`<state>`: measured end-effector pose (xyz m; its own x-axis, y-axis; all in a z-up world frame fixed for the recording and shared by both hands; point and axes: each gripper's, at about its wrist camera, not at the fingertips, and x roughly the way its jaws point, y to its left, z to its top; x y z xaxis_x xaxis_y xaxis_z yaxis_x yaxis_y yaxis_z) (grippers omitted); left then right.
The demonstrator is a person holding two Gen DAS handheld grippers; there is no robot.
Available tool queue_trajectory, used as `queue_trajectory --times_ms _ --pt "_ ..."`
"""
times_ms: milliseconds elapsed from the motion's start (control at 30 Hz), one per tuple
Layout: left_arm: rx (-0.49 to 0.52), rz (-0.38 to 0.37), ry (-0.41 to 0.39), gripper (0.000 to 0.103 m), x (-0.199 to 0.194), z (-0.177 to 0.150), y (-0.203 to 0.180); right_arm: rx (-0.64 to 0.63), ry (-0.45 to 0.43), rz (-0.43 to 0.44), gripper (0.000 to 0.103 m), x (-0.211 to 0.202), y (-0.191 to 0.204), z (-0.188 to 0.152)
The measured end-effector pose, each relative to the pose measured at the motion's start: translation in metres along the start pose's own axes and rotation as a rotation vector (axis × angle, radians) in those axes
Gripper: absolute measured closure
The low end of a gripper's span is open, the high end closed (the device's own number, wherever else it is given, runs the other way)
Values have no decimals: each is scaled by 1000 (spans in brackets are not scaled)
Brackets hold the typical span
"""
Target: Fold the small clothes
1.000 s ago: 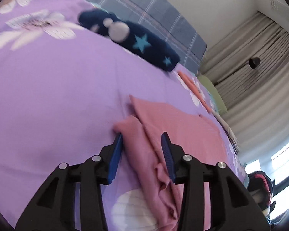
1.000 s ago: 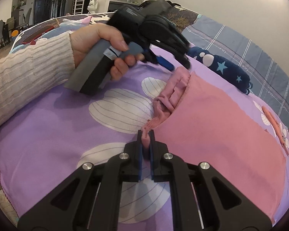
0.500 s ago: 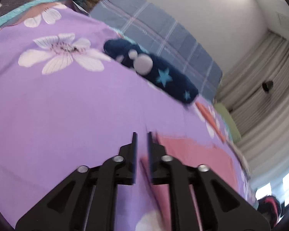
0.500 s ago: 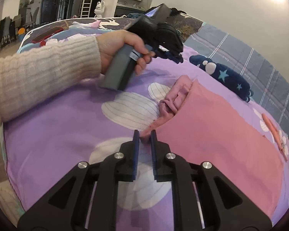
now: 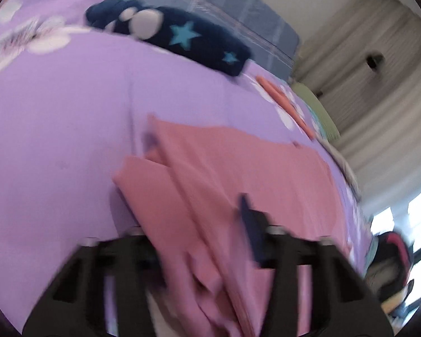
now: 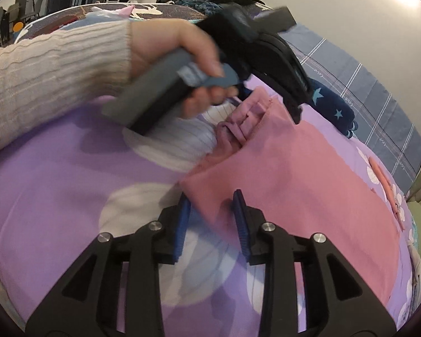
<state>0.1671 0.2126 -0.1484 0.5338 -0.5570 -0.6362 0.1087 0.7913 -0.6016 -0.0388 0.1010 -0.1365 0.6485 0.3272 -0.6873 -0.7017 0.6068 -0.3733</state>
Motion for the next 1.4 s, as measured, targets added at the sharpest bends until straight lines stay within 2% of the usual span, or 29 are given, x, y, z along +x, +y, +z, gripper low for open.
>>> queue_trajectory --times_ms 33,67,100,133,200,267,333,433,500,600,800,933,967,1100,1333,1400 --pt "-45 -22 -4 87 2 3 8 -6 1 -12 72 3 1 2" --pt "-96 -52 -10 92 3 5 16 -19 2 -30 75 8 3 5" --pt "-115 -65 -16 93 4 6 18 -30 3 -33 84 12 5 8" --pt "-114 -65 -22 94 3 5 17 -32 8 -36 99 14 5 10" --pt "-38 -27 -55 95 -7 2 3 4 -44 5 99 2 -1 14" --pt "22 -27 -93 95 -20 1 -9 49 -97 18 99 -14 -11 17" --pt "36 -10 -87 94 -19 4 -11 72 -79 52 99 -11 -17 17" --pt "52 70 -29 93 3 -3 -4 109 0 95 99 8 -20 8" --pt "15 21 -49 91 -2 -4 4 125 -5 99 98 7 -22 7" --pt "2 8 -44 91 -1 -6 9 125 -6 98 96 6 -23 8" --pt "-1 -1 -49 90 -3 -8 9 102 -10 82 85 1 -13 5" --pt "2 1 -53 90 -1 -6 9 65 -9 43 66 -5 -11 -2" --pt "3 1 -54 90 -1 -6 9 52 -3 28 65 -6 -10 -6" --pt "1 -6 -53 90 0 -6 10 40 10 8 64 -2 -8 -8" --pt "11 -3 -38 89 2 -5 8 50 25 -30 67 20 -7 13" --pt "6 -15 -27 89 4 -3 9 68 37 -20 82 25 -9 17"
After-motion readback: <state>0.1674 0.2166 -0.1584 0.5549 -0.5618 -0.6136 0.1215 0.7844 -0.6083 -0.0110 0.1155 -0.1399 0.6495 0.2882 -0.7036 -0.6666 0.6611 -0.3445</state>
